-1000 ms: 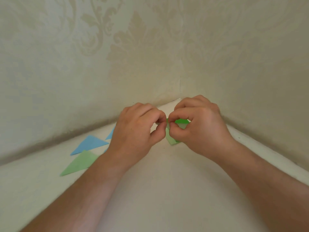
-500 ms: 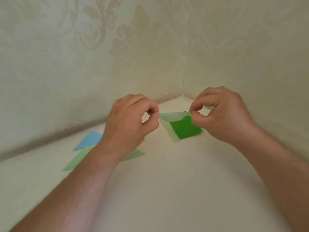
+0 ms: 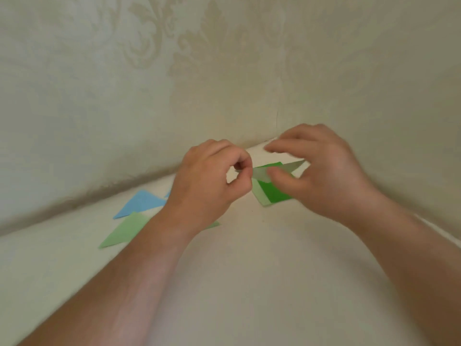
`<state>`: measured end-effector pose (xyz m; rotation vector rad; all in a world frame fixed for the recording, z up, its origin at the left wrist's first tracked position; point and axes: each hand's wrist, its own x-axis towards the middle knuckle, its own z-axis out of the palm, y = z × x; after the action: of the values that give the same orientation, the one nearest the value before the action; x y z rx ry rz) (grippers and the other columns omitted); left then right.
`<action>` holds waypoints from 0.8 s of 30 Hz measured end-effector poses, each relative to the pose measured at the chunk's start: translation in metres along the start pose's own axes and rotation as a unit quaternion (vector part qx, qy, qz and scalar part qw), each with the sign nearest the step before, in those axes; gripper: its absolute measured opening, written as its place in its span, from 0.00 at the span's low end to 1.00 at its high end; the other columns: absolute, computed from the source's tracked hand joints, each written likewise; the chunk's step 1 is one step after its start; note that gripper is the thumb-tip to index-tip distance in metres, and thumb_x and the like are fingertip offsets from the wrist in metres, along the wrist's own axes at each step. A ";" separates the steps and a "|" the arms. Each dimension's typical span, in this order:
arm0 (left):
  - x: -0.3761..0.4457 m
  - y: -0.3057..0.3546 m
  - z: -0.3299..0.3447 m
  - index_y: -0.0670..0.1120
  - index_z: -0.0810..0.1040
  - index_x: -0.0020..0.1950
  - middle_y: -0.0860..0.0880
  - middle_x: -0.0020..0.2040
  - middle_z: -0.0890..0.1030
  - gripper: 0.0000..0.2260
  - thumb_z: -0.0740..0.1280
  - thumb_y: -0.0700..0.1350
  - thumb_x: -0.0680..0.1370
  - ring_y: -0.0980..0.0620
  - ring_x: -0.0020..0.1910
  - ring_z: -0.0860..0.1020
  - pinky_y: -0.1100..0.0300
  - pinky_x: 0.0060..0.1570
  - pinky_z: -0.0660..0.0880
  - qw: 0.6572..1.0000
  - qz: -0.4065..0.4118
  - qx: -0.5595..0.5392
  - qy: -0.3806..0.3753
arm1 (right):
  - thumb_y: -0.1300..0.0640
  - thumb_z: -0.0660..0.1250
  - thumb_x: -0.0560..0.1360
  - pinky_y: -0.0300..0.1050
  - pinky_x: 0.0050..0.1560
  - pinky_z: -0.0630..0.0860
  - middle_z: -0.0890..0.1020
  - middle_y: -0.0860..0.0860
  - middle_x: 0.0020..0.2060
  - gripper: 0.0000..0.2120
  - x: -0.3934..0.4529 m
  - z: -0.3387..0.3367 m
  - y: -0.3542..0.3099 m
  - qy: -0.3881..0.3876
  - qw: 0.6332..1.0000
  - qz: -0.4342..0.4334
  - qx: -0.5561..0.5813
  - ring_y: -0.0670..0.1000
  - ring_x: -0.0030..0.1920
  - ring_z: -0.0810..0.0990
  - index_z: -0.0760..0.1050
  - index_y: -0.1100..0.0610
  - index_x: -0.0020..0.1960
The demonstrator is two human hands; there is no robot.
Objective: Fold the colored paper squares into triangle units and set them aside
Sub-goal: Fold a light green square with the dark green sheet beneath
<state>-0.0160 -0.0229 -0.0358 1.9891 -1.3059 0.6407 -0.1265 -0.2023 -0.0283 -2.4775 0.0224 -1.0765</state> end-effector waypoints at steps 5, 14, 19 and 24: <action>-0.001 0.002 0.007 0.46 0.79 0.44 0.54 0.41 0.78 0.04 0.66 0.46 0.75 0.50 0.41 0.75 0.46 0.44 0.73 0.999 0.037 0.020 -0.003 | 0.49 0.67 0.71 0.58 0.48 0.73 0.81 0.41 0.38 0.06 -0.002 0.014 -0.012 -0.027 0.997 -0.021 -0.063 0.52 0.46 0.76 0.83 0.44 0.40; 0.001 -0.005 0.000 0.50 0.77 0.43 0.55 0.40 0.78 0.04 0.64 0.48 0.75 0.49 0.41 0.75 0.47 0.45 0.72 0.990 0.020 0.136 -0.012 | 0.49 0.67 0.68 0.52 0.49 0.64 0.79 0.42 0.33 0.06 0.002 0.004 -0.013 -0.044 0.993 0.034 -0.104 0.52 0.45 0.75 0.78 0.47 0.33; 0.000 -0.018 -0.011 0.51 0.77 0.42 0.56 0.39 0.78 0.03 0.65 0.46 0.76 0.55 0.41 0.76 0.51 0.44 0.74 0.991 -0.116 0.046 0.045 | 0.54 0.74 0.72 0.48 0.43 0.76 0.83 0.45 0.35 0.06 0.004 -0.008 -0.003 -0.039 0.982 0.167 0.082 0.50 0.38 0.78 0.83 0.48 0.36; -0.001 0.010 0.001 0.52 0.81 0.48 0.60 0.44 0.83 0.01 0.70 0.47 0.77 0.60 0.43 0.79 0.61 0.46 0.76 0.932 -0.232 -0.279 0.012 | 0.58 0.78 0.73 0.53 0.45 0.79 0.86 0.61 0.44 0.02 0.004 0.003 -0.007 -0.060 0.902 0.273 0.330 0.52 0.40 0.82 0.87 0.52 0.43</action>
<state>-0.0254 -0.0259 -0.0346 1.7034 -0.8241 0.0493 -0.1229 -0.1952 -0.0250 -1.7548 0.2552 -0.5560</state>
